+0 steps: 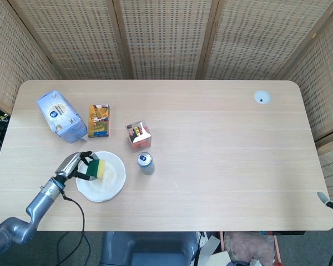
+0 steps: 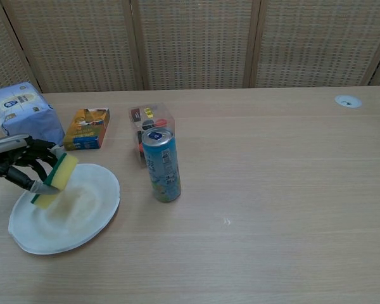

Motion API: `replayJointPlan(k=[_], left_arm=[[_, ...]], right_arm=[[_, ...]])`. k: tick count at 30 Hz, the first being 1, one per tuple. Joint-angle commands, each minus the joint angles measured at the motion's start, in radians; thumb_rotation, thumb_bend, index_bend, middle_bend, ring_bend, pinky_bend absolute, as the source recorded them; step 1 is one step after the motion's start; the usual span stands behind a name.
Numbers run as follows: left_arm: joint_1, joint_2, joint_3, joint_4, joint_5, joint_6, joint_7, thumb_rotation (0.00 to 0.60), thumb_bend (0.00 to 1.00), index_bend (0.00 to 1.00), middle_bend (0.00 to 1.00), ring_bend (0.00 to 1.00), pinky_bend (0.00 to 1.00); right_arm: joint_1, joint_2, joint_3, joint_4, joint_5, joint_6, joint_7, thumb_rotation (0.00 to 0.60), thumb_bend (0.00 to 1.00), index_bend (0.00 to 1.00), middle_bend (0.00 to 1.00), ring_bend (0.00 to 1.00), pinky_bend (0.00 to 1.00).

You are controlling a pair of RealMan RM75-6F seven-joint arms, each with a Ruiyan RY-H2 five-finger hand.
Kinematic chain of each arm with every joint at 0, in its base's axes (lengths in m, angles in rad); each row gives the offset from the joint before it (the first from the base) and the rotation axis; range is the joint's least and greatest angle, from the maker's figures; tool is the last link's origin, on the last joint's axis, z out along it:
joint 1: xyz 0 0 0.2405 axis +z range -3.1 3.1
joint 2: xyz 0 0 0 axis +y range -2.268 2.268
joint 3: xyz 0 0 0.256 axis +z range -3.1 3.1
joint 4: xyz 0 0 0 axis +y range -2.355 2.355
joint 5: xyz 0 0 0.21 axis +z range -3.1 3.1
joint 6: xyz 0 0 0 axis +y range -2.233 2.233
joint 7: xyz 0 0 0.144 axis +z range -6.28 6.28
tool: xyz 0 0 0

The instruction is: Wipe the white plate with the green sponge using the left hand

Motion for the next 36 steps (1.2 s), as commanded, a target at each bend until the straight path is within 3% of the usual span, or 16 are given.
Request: replayJointPlan(k=[1, 13, 21, 36], left_arm=[[-0.001, -0.019, 0.007, 0.021, -0.006, -0.016, 0.003, 0.600, 0.04, 0.47, 0.44, 0.31, 0.40], [0.018, -0.045, 0.021, 0.069, -0.002, -0.014, -0.024, 0.600, 0.04, 0.47, 0.44, 0.31, 0.40], [0.033, 0.034, 0.017, -0.022, 0.031, 0.078, -0.020, 0.600, 0.04, 0.47, 0.44, 0.31, 0.40], [0.034, -0.006, 0.031, 0.010, 0.001, -0.002, 0.017, 0.600, 0.04, 0.47, 0.44, 0.31, 0.40]], right_arm=[[0.000, 0.000, 0.000, 0.001, 0.001, -0.001, 0.001, 0.600, 0.00, 0.00, 0.00, 0.00, 0.00], [-0.001, 0.003, 0.000, -0.002, 0.007, -0.006, 0.001, 0.600, 0.00, 0.00, 0.00, 0.00, 0.00], [-0.003, 0.002, -0.004, 0.000, -0.007, 0.004, 0.005, 0.600, 0.00, 0.00, 0.00, 0.00, 0.00], [-0.002, 0.004, -0.006, 0.001, -0.015, 0.004, 0.013, 0.600, 0.00, 0.00, 0.00, 0.00, 0.00]])
